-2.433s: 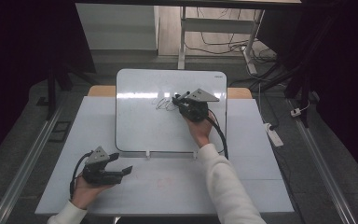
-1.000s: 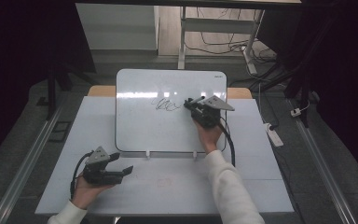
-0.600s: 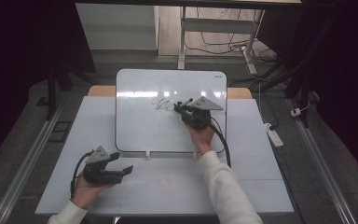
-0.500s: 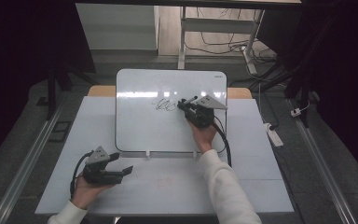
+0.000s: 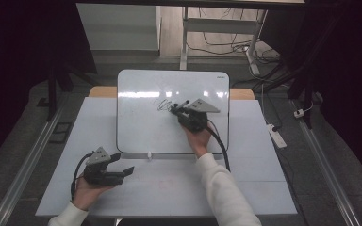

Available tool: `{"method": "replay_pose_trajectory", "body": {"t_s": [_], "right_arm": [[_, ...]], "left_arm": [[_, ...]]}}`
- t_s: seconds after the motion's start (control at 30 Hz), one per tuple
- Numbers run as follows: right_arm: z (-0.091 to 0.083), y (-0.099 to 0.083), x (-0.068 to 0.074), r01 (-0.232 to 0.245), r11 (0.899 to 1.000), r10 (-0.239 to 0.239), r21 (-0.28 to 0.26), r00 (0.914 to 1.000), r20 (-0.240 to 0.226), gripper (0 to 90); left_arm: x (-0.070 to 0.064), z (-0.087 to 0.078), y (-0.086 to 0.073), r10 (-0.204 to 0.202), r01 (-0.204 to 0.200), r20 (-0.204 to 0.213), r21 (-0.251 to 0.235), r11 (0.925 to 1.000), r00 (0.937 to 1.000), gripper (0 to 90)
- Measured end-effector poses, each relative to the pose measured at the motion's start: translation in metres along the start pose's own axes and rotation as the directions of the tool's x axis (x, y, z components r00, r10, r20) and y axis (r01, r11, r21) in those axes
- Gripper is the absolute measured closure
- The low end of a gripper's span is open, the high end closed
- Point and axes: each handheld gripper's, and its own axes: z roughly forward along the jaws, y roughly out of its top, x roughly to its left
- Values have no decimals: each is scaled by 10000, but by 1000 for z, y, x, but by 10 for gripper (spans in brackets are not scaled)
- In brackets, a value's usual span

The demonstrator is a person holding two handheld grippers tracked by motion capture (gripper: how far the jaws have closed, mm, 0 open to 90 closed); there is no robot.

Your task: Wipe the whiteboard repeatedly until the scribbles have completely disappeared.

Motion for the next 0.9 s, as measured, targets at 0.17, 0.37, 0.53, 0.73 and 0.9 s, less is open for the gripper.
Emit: {"method": "replay_pose_trajectory", "body": {"t_s": [0.17, 0.37, 0.53, 0.73, 0.9], "right_arm": [[-7, 7, -15, -182, 9993, 205, -335, 9973, 703, 780], [1, 4, -1, 232, 9997, -233, 37, 9995, 196, 780], [-8, 13, -24, -593, 9958, 670, -703, 9915, 1117, 780], [9, 7, 2, 174, 9998, -173, -66, 9998, 130, 780], [-1, 15, -19, -594, 9960, 661, -673, 9925, 1028, 780]], "left_arm": [[-1, -3, 0, 2, -2, -33, -105, 9999, 10000, 224], [0, -1, 0, -12, 12, -19, -29, 10000, 10000, 224], [-2, -2, 0, 23, -23, -22, -94, 10000, 10000, 224], [0, 0, 0, -13, 13, -12, 10, 10000, 10000, 224], [-2, -1, 0, 38, -38, -10, -50, 10000, 10000, 224]]}}
